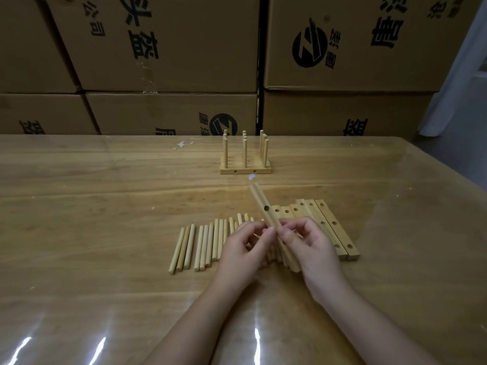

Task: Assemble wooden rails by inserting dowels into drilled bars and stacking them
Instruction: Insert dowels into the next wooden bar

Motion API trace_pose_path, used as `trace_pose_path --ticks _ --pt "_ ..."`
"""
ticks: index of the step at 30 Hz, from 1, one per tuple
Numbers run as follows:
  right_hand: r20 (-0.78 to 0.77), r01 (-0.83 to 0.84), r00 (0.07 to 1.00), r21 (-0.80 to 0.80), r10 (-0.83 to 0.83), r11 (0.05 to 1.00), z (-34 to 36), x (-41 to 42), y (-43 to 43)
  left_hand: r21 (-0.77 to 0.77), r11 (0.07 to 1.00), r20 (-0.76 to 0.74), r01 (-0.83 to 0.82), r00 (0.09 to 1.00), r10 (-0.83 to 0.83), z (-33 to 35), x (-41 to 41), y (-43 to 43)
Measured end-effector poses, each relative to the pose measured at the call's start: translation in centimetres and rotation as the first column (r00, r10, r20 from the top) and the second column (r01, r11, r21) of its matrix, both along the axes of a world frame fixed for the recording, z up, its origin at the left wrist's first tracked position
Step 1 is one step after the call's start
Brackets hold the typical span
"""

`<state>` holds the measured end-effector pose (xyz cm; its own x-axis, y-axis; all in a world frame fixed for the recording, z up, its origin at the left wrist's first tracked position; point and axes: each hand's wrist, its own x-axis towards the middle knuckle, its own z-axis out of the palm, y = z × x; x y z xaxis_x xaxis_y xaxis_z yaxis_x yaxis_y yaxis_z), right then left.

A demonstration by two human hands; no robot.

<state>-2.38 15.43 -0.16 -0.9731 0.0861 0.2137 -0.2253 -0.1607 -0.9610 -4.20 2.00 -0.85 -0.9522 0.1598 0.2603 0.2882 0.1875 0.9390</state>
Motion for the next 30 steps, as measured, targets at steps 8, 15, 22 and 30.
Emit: trace_pose_path --ticks 8,15,22,30 --pt "-0.122 -0.044 0.989 0.263 0.078 0.964 0.5 -0.1 0.5 0.269 0.96 0.122 -0.072 0.992 0.04 0.2 -0.2 -0.6" --pt "-0.251 0.254 0.964 0.795 -0.082 0.551 -0.8 -1.0 2.0 0.511 0.824 0.321 -0.246 0.944 0.083 0.7 -0.3 -1.0" --pt "-0.123 0.106 0.98 0.987 0.153 0.118 -1.5 -1.1 1.8 0.434 0.882 0.236 -0.181 0.968 0.083 0.8 0.1 -0.2" --pt "-0.145 0.112 0.942 0.986 0.303 0.123 -1.3 -0.9 1.3 0.376 0.912 0.3 -0.163 0.953 0.047 0.5 -0.1 0.1"
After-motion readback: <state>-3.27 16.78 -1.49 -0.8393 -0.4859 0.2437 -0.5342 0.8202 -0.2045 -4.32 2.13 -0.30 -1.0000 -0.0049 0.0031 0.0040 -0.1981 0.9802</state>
